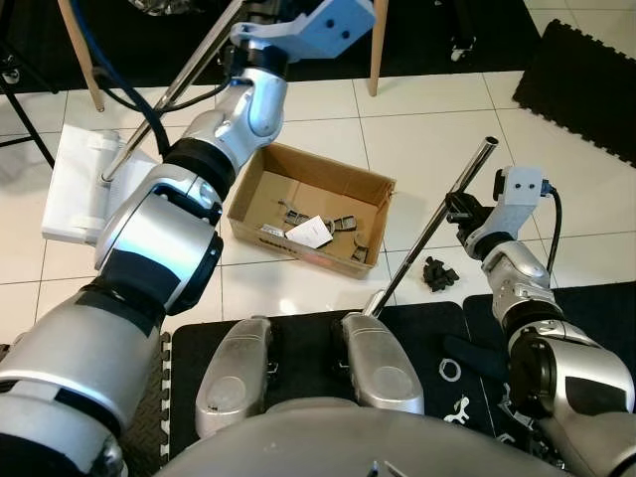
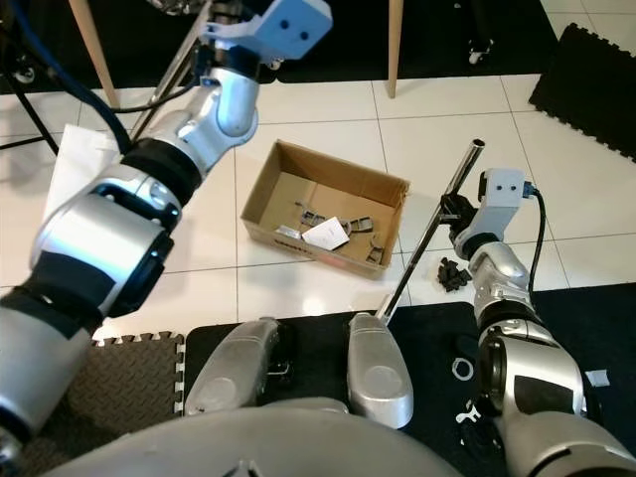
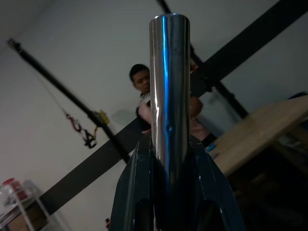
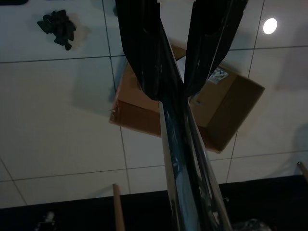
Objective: Sweep floor
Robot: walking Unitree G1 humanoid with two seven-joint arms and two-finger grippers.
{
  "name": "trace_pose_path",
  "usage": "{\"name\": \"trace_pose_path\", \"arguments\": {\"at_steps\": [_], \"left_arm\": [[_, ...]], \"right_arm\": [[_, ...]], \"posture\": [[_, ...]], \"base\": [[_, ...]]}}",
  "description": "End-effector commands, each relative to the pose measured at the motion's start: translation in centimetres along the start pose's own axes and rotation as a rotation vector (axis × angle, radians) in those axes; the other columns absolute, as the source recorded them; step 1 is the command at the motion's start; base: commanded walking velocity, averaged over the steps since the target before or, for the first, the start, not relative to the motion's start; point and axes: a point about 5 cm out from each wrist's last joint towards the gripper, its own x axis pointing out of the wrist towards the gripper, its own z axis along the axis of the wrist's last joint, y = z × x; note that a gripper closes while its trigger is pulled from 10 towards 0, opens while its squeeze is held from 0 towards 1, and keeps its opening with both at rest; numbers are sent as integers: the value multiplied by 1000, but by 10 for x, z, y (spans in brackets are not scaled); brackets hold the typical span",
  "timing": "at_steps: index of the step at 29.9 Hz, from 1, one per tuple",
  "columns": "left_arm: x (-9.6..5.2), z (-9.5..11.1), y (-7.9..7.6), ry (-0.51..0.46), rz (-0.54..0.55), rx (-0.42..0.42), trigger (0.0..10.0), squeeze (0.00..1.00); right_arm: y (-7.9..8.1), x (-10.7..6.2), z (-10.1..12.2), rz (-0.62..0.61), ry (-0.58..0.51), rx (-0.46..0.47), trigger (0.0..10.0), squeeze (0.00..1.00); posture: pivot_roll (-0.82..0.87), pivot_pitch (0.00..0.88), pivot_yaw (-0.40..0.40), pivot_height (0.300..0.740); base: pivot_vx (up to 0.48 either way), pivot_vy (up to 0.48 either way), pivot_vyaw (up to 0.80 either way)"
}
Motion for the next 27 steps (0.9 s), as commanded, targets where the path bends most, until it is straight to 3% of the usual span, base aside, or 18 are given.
{"name": "trace_pose_path", "arguments": {"at_steps": [1, 10, 18, 21, 23, 25, 26, 27], "left_arm": [[8, 2, 9, -30, 5, 20, 10000, 0], [26, 7, 26, -38, 68, -2, 10000, 0], [38, 4, 43, 50, 145, -97, 10000, 0], [44, -2, 54, 142, 221, -192, 10000, 0], [44, -2, 54, 142, 221, -192, 10000, 0], [43, -18, 67, 299, 324, -355, 10000, 0], [43, -18, 67, 299, 324, -355, 10000, 0], [40, -31, 72, 407, 389, -460, 10000, 0]], "right_arm": [[-1, -4, -14, -9, 67, -1, 10000, 0], [1, -3, -13, -9, 62, 3, 10000, 0], [-1, -5, -16, -17, 64, 9, 10000, 0], [1, -4, -16, -14, 65, 11, 10000, 0], [1, -4, -16, -14, 65, 11, 10000, 0], [3, -3, -15, -11, 65, 12, 10000, 0], [3, -3, -15, -11, 65, 12, 10000, 0], [4, -3, -15, -10, 65, 12, 10000, 0]], "posture": [[-73, 39, -59, 740], [-79, 45, -54, 740], [-76, 54, -48, 740], [-76, 54, -48, 740], [-76, 54, -48, 740], [-70, 54, -47, 740], [-70, 54, -47, 740], [-70, 54, -47, 740]], "base": [[0, 0, 0], [0, 0, 0], [0, 0, 0], [0, 0, 0], [0, 0, 0], [0, 0, 0], [0, 0, 0], [0, 0, 0]]}}
